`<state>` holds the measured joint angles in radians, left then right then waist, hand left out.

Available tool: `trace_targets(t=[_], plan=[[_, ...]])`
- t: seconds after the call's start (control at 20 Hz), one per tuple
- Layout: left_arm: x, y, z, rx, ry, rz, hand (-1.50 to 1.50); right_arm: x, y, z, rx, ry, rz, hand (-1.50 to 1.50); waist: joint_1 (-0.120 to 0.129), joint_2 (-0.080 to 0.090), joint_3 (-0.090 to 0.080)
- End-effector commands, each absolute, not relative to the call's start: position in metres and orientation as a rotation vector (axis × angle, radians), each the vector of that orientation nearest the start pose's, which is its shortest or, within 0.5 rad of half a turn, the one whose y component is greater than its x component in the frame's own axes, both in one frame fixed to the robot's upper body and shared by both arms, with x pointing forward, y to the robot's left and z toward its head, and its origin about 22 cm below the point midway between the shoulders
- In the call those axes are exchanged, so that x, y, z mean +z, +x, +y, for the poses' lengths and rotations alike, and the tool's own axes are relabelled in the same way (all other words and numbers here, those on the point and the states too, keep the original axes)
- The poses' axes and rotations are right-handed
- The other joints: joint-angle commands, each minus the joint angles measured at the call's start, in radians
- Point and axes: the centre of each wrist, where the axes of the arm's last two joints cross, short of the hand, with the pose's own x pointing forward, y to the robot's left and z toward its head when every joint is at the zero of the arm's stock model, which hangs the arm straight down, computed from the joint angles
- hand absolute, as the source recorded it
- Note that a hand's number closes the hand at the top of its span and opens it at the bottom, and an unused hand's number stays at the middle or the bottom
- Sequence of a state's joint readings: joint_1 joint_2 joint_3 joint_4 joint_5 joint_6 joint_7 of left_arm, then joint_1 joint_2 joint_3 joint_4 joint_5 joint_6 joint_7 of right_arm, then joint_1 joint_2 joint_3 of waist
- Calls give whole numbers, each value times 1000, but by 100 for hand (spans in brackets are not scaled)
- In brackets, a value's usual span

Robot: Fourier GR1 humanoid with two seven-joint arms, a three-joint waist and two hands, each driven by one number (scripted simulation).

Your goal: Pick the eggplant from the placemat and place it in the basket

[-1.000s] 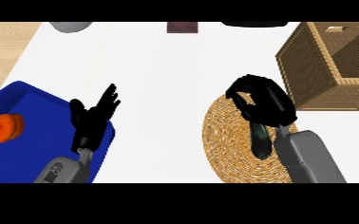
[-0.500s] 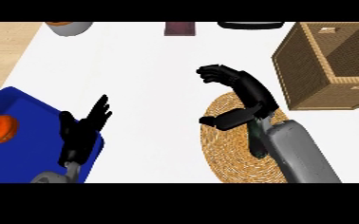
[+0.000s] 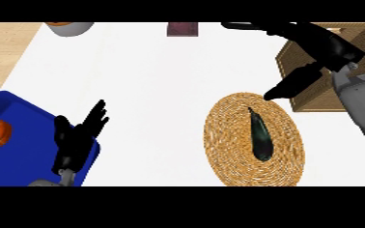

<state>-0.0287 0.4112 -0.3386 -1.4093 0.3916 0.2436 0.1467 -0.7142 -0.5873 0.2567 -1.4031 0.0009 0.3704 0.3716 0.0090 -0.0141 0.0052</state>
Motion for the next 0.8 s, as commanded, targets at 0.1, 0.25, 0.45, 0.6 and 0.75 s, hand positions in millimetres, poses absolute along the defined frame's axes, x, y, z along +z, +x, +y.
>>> trace_targets(t=[0.1, 0.25, 0.45, 0.6, 0.75], plan=[[-49, 215, 288, -39, 133, -1019, 0, 278, 369, -271, 1281, -377, -1253, -150, 6, 16, -8], [-47, 202, 290, -60, 130, -993, 0, 282, 373, -289, 1370, -320, -1104, -150, 20, 15, -7], [-44, 219, 278, -43, 129, -1042, 0, 301, 378, -305, 1473, -263, -986, -150, 10, 20, -7], [-48, 208, 281, -48, 155, -1010, 0, 291, 380, -300, 1504, -266, -928, -150, 6, 16, -6], [-47, 207, 279, -73, 144, -1021, 0, 299, 387, -296, 1502, -261, -945, -150, 16, 19, -6]])
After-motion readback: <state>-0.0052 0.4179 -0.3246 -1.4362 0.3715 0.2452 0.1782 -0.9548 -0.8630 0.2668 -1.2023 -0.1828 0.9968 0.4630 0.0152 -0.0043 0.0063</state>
